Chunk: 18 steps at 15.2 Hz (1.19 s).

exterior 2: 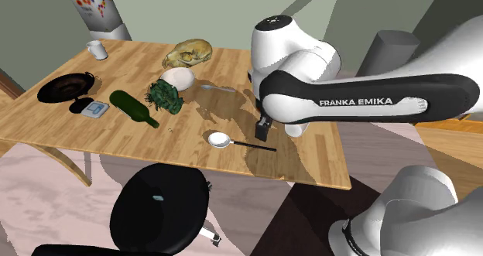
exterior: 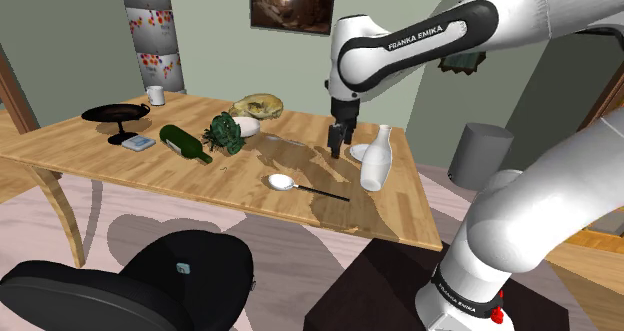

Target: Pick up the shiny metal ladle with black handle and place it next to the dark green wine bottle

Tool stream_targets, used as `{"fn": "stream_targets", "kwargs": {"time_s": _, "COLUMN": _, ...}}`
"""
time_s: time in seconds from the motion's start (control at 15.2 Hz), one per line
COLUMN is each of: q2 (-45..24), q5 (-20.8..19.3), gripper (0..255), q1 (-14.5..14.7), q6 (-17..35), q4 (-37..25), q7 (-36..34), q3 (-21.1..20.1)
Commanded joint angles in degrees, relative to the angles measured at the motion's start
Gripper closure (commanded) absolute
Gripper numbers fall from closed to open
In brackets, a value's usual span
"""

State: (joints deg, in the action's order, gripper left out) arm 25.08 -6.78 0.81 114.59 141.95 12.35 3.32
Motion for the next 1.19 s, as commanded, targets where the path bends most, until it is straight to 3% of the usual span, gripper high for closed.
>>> {"fn": "stream_targets", "kwargs": {"time_s": 0.0, "q2": -4.08, "q5": -0.65, "gripper": 0, "q1": 0.20, "q6": 4.08, "q4": 0.06, "q7": 1.57, "q3": 0.41}}
{"fn": "stream_targets", "kwargs": {"time_s": 0.92, "q2": -35.43, "q5": -4.41, "gripper": 0, "q1": 0.64, "q6": 24.97, "q4": -9.70, "q7": 10.92, "q3": 1.24}}
{"fn": "stream_targets", "kwargs": {"time_s": 1.12, "q2": -36.72, "q5": -4.61, "gripper": 0, "q1": 0.52, "q6": 26.48, "q4": -9.49, "q7": 10.83, "q3": 1.34}}
